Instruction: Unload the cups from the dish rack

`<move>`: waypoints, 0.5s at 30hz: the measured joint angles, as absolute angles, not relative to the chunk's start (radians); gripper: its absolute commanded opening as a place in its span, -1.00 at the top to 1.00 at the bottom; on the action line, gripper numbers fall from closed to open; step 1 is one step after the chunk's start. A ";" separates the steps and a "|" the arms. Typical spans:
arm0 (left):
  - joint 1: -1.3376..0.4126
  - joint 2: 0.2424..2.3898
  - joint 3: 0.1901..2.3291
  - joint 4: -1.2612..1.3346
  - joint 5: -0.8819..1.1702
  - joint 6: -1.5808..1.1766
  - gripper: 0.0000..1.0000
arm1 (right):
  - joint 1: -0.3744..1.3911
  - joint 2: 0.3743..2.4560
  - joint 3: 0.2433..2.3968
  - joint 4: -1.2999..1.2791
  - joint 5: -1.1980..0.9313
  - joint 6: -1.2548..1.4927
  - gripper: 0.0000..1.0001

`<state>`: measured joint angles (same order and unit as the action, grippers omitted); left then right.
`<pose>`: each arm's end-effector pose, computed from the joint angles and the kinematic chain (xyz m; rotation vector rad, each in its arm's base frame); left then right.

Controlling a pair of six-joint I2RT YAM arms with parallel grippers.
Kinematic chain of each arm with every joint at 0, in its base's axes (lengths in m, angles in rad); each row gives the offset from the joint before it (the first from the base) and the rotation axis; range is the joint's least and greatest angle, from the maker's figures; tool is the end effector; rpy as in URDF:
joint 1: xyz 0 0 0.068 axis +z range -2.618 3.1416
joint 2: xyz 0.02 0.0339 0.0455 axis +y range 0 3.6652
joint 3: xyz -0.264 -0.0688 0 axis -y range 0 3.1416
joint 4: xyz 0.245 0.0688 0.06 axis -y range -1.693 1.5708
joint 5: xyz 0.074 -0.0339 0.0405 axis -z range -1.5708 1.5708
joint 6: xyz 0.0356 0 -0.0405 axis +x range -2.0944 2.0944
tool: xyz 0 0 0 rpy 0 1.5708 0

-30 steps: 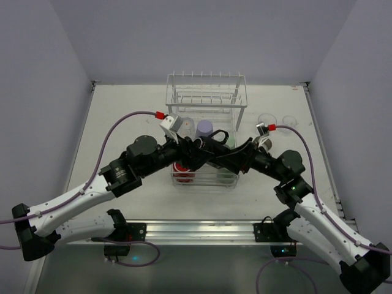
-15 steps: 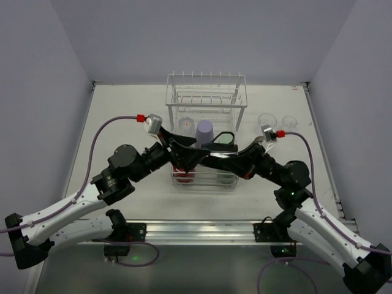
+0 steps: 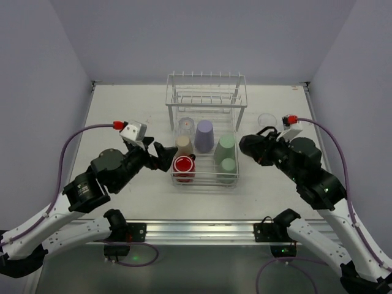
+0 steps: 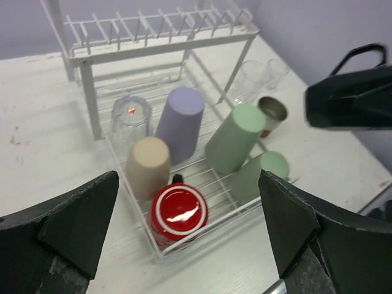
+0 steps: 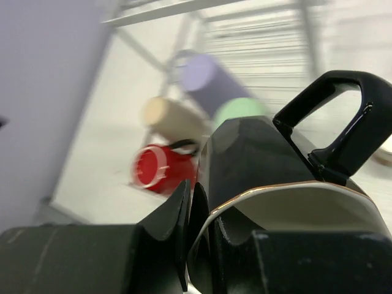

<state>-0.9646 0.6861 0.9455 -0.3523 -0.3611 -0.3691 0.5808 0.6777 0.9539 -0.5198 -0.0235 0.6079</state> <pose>0.0924 -0.1112 0.3916 0.2263 1.6919 -0.7074 0.1166 0.0775 0.3771 0.0083 1.9009 0.8507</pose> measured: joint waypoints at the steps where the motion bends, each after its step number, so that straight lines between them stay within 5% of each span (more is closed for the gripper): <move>1: -0.965 0.688 0.940 -0.379 -0.382 -0.352 -1.00 | 0.560 0.683 0.966 -0.573 0.040 0.591 1.00; 15: -0.964 0.704 0.753 -0.465 -0.419 -0.268 -1.00 | -0.005 1.129 1.039 -0.742 0.221 0.443 1.00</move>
